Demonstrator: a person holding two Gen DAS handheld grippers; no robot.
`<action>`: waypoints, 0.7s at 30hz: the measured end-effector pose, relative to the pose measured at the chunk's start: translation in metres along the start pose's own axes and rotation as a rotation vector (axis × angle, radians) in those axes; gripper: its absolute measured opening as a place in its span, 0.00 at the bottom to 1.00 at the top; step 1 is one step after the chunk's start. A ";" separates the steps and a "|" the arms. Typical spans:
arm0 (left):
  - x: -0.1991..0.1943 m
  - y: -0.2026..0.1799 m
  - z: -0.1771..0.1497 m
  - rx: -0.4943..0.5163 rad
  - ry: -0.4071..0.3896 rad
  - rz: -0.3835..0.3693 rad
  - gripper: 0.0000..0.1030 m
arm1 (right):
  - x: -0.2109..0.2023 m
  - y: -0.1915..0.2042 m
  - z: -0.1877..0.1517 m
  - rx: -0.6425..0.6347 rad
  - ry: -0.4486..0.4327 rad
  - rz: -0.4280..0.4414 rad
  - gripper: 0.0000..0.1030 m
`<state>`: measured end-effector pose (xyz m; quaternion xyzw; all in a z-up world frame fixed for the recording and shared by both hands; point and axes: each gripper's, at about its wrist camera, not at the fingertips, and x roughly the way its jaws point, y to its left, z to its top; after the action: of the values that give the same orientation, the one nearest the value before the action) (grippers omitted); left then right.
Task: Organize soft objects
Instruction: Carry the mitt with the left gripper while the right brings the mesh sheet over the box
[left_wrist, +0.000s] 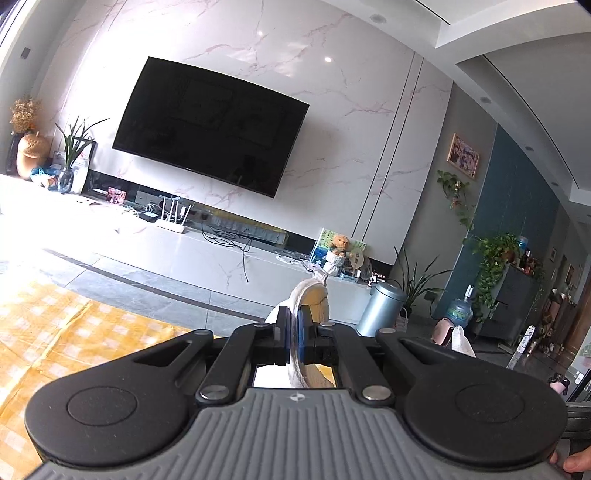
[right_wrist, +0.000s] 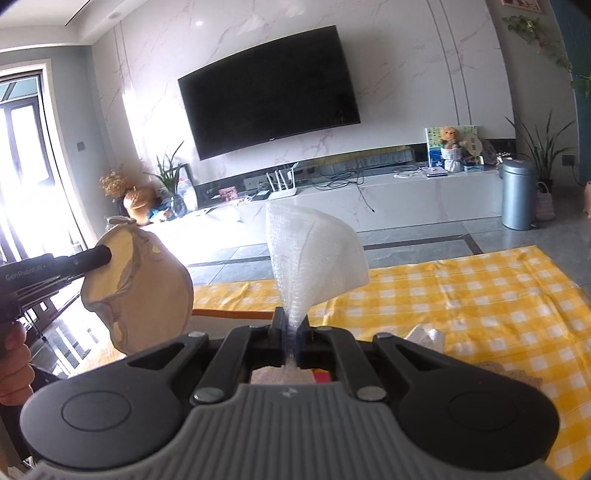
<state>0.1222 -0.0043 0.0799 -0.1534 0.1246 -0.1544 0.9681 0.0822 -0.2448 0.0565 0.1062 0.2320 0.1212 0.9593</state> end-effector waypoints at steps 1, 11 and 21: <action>-0.001 0.004 -0.001 -0.005 -0.007 0.002 0.04 | 0.004 0.004 -0.001 -0.005 0.010 0.015 0.02; 0.005 0.041 -0.016 0.048 -0.057 -0.057 0.04 | 0.067 0.070 -0.021 -0.121 0.170 0.096 0.02; 0.007 0.041 -0.028 0.070 -0.056 -0.063 0.04 | 0.156 0.128 -0.070 -0.434 0.361 -0.081 0.02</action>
<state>0.1313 0.0230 0.0391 -0.1278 0.0869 -0.1845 0.9706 0.1604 -0.0687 -0.0369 -0.1344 0.3719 0.1467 0.9067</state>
